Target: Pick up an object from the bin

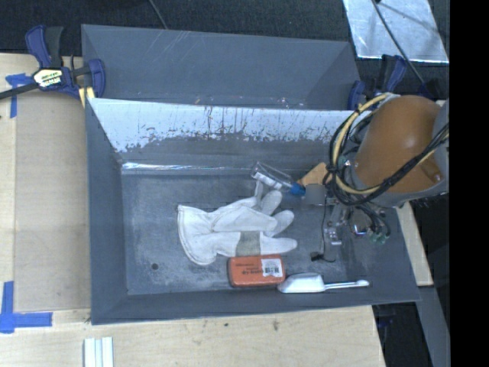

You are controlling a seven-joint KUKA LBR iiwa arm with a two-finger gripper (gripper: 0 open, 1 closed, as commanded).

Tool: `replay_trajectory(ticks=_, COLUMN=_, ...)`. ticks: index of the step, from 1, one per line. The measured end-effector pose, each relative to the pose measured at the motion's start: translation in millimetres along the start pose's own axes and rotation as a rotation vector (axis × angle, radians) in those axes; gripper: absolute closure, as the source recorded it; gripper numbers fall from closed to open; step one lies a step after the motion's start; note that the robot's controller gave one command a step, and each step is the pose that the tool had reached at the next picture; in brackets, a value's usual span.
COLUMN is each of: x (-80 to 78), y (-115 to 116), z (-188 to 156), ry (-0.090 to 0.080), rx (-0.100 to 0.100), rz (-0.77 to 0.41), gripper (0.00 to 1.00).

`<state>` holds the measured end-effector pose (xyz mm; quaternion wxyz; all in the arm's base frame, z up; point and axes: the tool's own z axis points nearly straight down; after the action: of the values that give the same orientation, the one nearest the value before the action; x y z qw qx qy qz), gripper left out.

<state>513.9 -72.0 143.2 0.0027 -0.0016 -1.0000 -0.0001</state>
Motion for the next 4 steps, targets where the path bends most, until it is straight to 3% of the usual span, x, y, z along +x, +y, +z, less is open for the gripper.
replay_trajectory(ticks=1, x=-0.1, y=0.1, z=-1.9, ry=-0.002, rx=0.000, rz=-0.001, gripper=0.00)
replay_trajectory(ticks=2, x=-15.6, y=5.0, z=-10.6, ry=-0.003, rx=0.001, rz=-0.082, gripper=0.00)
replay_trajectory(ticks=3, x=-36.2, y=28.4, z=-4.0, ry=-0.011, rx=0.002, rz=-0.223, gripper=0.00)
replay_trajectory(ticks=4, x=-41.6, y=60.6, z=55.1, ry=-0.014, rx=0.000, rz=-0.039, gripper=0.00)
